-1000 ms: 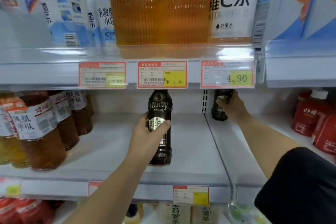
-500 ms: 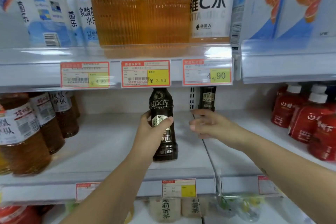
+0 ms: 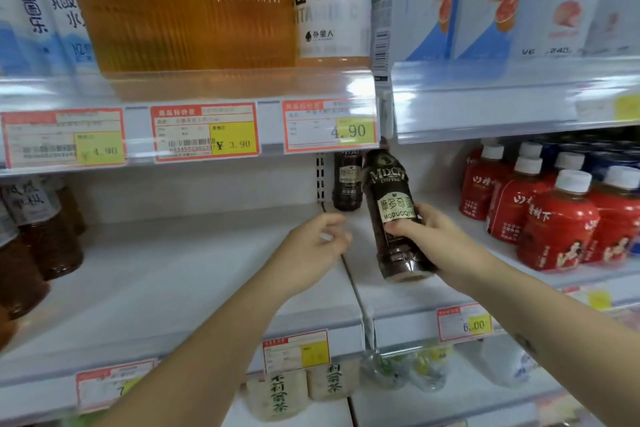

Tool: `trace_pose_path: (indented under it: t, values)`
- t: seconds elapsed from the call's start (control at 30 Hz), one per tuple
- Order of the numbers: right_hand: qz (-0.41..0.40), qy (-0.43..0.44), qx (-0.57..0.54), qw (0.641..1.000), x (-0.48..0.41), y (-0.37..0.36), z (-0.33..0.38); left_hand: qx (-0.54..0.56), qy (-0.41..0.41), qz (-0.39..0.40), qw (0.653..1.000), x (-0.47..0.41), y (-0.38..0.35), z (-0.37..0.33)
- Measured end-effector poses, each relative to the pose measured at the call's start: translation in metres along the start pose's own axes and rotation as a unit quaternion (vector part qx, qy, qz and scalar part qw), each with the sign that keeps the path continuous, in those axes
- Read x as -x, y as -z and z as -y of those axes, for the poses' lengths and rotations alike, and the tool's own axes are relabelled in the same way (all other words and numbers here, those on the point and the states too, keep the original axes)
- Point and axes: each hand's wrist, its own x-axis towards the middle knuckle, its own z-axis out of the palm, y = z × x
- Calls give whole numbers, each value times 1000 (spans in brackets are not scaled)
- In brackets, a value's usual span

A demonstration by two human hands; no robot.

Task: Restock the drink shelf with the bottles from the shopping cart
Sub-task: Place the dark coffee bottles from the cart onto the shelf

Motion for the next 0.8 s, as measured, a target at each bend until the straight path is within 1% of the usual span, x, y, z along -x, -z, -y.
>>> trace_pose_path:
  t: [0.03,0.07,0.13,0.2,0.3,0.47,0.67,0.8]
  values:
    - [-25,-1,4,1000,-5,6,-5,-86,-1,12,996,-3,3,9]
    - [-46,1,9,999,-12,11,-10,-148,0,27,989,-5,5,16]
    - [-73,10,9,997,-26,19,-14,-230,3,59,971,-9,6,26]
    - [-75,24,17,997,-45,25,-13,-282,-3,76,956,-10,6,29]
    - [-77,63,90,991,-81,30,-16,-299,-12,76,951,-13,8,31]
    - [-88,105,166,977,-128,27,-16,-317,-19,78,945,-14,9,35]
    - [-124,127,222,959,-160,27,-24,-304,-32,68,950,-15,9,41]
    - [-124,135,250,951,-170,23,-25,-307,-41,59,949,-15,8,42]
